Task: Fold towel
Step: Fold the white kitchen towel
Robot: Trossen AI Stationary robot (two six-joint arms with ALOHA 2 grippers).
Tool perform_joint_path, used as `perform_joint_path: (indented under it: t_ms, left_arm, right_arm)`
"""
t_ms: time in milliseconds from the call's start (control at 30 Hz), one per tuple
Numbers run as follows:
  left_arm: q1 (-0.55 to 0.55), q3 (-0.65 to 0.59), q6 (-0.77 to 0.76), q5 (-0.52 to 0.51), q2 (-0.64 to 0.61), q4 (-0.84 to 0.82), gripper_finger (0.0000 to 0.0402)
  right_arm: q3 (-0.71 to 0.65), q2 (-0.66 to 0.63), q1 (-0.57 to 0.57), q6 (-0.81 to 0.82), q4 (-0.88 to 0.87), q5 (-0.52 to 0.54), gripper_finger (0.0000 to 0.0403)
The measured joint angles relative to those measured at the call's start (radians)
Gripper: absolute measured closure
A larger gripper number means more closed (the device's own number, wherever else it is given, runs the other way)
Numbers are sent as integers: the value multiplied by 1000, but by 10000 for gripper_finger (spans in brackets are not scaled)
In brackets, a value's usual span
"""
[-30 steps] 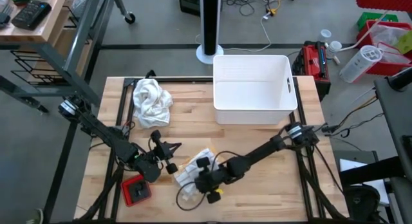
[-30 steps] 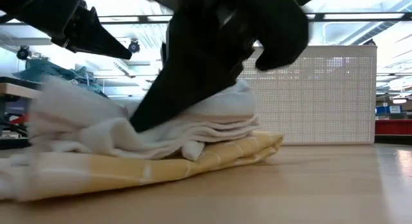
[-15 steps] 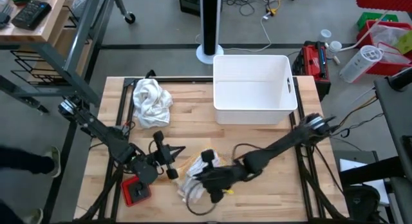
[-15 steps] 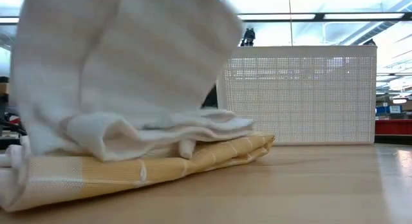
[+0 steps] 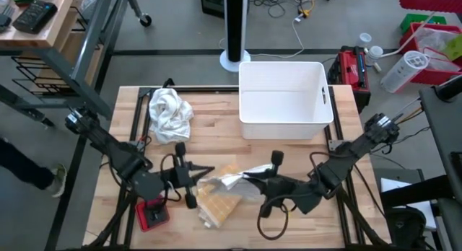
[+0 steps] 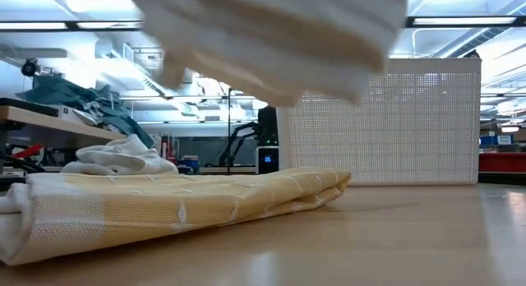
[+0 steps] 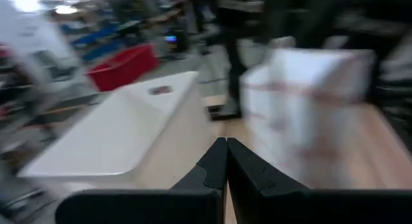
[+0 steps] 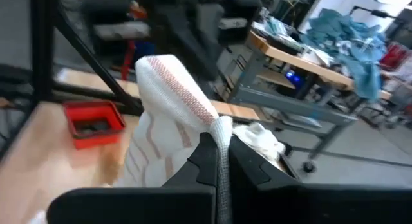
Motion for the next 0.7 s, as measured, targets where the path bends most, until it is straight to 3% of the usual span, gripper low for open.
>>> perform_joint_path:
  t_ms: [100,267,700]
  left_arm:
    - [0,-32,-1,95,0,0,401]
    - [7,-80,-22,110,1,6,381]
    - [5,-125,-51,158,1,10,280]
  right_arm:
    - [-26,2,2,-9,13,32,401]
    - [-28,3,-1,-6,50,55,401]
    - [-28,0,-1,-23,79,94,401]
